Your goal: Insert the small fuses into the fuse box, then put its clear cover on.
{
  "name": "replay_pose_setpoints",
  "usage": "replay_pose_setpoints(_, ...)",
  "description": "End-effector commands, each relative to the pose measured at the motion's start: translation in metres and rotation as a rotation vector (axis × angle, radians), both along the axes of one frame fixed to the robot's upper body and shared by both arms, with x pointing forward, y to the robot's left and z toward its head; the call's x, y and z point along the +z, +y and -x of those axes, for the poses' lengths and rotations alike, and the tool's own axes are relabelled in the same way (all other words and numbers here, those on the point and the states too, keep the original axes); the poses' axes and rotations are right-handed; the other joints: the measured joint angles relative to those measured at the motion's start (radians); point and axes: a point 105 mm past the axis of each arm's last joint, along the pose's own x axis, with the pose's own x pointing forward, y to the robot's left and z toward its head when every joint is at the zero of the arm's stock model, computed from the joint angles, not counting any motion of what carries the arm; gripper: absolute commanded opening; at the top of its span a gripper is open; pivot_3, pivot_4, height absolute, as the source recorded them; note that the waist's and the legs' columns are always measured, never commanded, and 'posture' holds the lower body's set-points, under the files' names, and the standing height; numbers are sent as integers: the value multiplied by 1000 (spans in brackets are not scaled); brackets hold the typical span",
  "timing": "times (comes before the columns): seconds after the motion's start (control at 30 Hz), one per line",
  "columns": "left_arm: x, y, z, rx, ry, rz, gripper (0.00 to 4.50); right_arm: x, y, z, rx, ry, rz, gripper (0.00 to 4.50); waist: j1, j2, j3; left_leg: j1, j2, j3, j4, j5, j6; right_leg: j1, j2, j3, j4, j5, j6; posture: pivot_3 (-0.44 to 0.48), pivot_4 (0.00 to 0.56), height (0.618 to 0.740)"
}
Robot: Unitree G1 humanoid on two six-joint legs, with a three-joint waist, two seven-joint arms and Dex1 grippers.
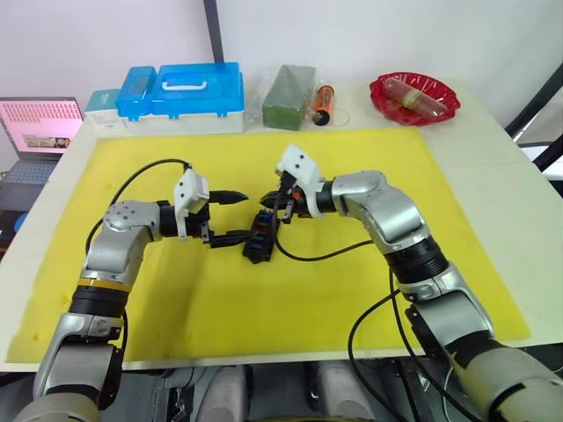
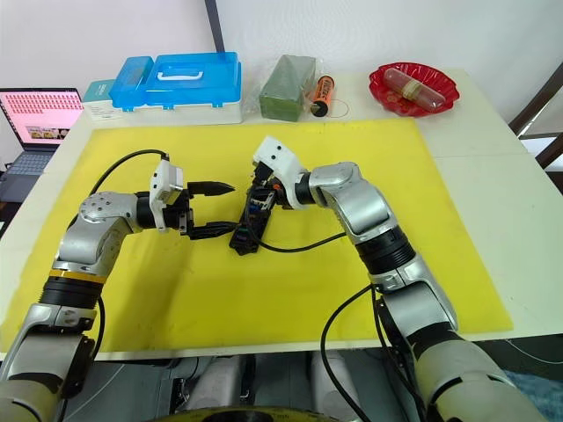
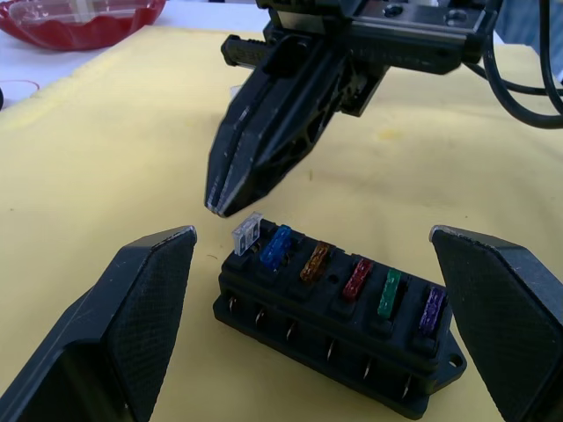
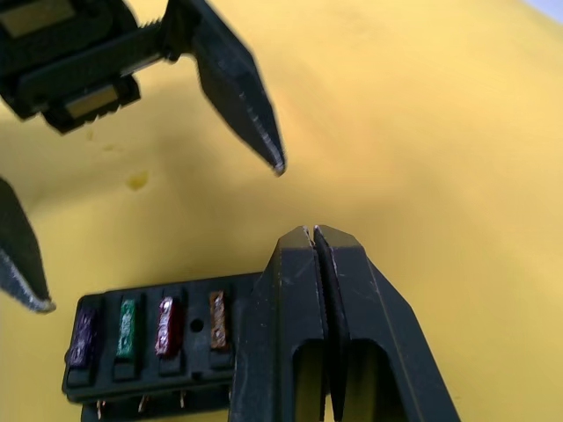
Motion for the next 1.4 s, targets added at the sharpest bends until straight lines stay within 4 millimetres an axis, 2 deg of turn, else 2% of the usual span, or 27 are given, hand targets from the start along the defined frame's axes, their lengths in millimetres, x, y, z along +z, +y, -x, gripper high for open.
replay_pose_setpoints(0.03,12,0,1,-13,-53,-8,4500,3,2,0,4,-16,-19,31,0,0,0,0,0,0,0,0,0,0,0,0,0,0,0,0,150,740)
replay_pose_setpoints(0.6,13,1,0,-2,-61,-15,4500,-39,-5,-3,-32,50,84,31,-1,0,-1,1,0,0,0,0,0,1,0,0,0,0,0,0,150,740)
replay_pose_setpoints(0.97,8,3,3,-12,-75,-53,4500,-70,-15,-1,-92,178,105,31,0,0,-2,2,0,0,0,0,0,2,0,0,0,0,0,0,150,740)
replay_pose_setpoints(1.1,9,2,4,-15,-77,-50,4500,-76,-14,2,-108,239,76,31,0,0,-2,3,0,0,0,0,0,3,0,0,0,0,0,0,150,740)
replay_pose_setpoints(1.3,9,3,4,-15,-81,-63,4500,-72,-11,2,-113,260,35,31,-1,0,-3,3,0,0,0,0,0,3,0,0,0,0,0,0,150,740)
replay_pose_setpoints(1.37,10,4,4,-13,-82,-63,4500,-61,-8,1,-92,201,6,31,-1,0,-3,3,0,0,0,0,0,3,0,0,0,0,0,0,150,740)
replay_pose_setpoints(1.4,10,5,4,-12,-83,-62,4500,-46,-3,0,-71,138,-40,31,-1,0,-3,3,0,0,0,0,0,3,0,0,0,0,0,0,150,740)
